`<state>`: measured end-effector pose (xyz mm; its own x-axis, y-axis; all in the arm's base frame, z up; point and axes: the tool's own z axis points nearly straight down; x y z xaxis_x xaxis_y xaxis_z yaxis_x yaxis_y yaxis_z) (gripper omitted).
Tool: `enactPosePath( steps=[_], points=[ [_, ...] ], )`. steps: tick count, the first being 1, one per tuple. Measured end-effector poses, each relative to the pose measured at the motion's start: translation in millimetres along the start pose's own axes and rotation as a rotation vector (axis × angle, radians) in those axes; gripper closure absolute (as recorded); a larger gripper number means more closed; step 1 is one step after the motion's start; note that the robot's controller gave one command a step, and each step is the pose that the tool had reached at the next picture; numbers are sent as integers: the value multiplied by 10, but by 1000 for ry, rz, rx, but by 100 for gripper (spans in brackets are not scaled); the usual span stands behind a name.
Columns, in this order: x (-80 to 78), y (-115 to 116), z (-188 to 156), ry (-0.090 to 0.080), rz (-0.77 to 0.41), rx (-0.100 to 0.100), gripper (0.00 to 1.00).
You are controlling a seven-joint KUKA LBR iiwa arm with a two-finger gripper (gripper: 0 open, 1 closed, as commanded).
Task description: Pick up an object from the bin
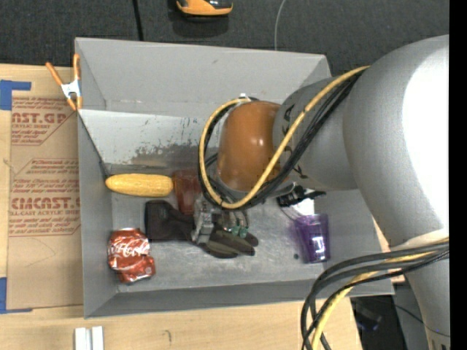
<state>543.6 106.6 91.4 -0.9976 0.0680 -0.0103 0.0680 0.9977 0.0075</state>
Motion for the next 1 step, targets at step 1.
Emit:
enactPosePath(
  steps=[1],
  points=[
    [0, 0, 0, 0, 0, 0, 100]
  ],
)
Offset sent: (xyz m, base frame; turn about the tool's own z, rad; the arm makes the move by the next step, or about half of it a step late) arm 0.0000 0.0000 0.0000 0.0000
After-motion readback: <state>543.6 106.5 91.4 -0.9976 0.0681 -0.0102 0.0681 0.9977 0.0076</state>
